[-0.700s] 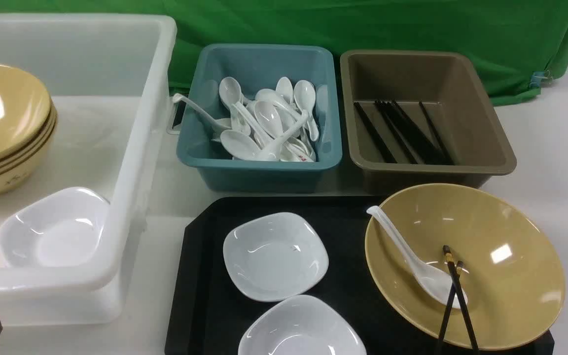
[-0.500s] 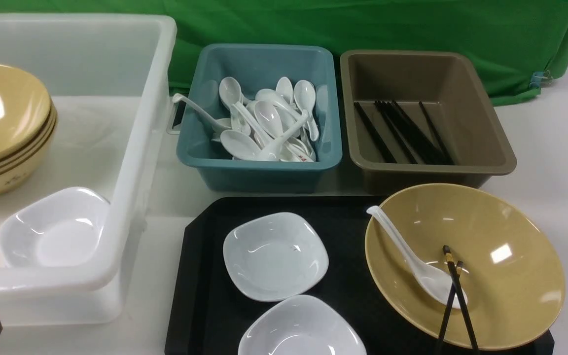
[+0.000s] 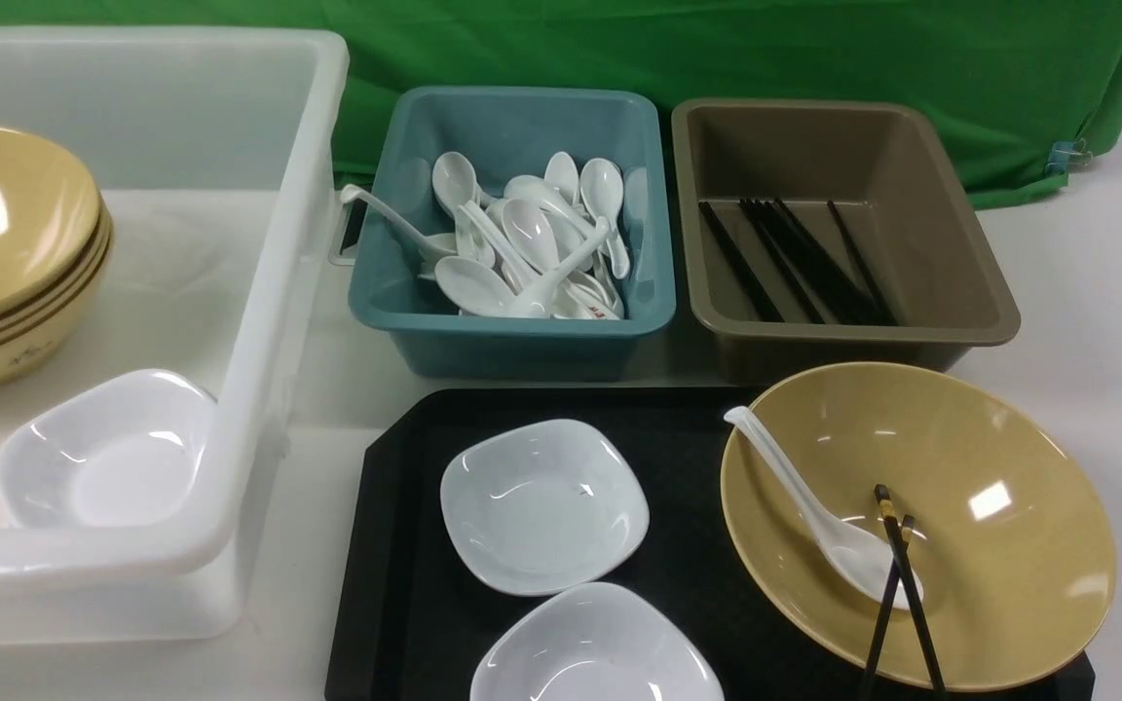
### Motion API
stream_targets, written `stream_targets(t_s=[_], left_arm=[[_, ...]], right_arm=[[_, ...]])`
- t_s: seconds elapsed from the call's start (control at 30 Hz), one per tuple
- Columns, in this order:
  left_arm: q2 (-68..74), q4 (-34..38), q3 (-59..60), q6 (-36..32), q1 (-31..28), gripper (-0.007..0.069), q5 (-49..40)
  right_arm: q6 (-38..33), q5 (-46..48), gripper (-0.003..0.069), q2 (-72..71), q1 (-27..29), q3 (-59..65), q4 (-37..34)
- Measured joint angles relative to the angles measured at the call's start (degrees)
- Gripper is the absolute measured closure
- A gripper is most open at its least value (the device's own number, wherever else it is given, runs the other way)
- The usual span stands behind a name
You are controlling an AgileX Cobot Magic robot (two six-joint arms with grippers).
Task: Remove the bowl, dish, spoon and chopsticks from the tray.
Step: Use the right arm to grab the chopsticks
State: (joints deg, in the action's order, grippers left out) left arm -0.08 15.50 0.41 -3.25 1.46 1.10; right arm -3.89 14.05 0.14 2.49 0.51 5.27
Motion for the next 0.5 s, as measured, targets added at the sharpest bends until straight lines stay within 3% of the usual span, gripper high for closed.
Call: stream_targets(t_s=[0.1,0.33,0.43,0.5], left_arm=[[0.0,4.44,0.0,2.94,0.0,0.0622,9.84],[-0.05,5.17,0.0,14.38,0.0,0.0622,28.22],[-0.05,3.68,-0.07,21.31,0.0,0.0622,35.47],[-0.05,3.11,-1.96,25.02,0.0,0.0622,35.81]], right_arm=[[0.0,0.0,0.0418,0.0,0.0,0.0,0.0],[0.45,-2.27,0.0418,0.0,0.0,0.0,-0.12],[6.76,-8.89,0.0418,0.0,-0.05,0.0,-2.87],[14.97,-15.18,0.0418,0.0,-0.05,0.0,-4.61]])
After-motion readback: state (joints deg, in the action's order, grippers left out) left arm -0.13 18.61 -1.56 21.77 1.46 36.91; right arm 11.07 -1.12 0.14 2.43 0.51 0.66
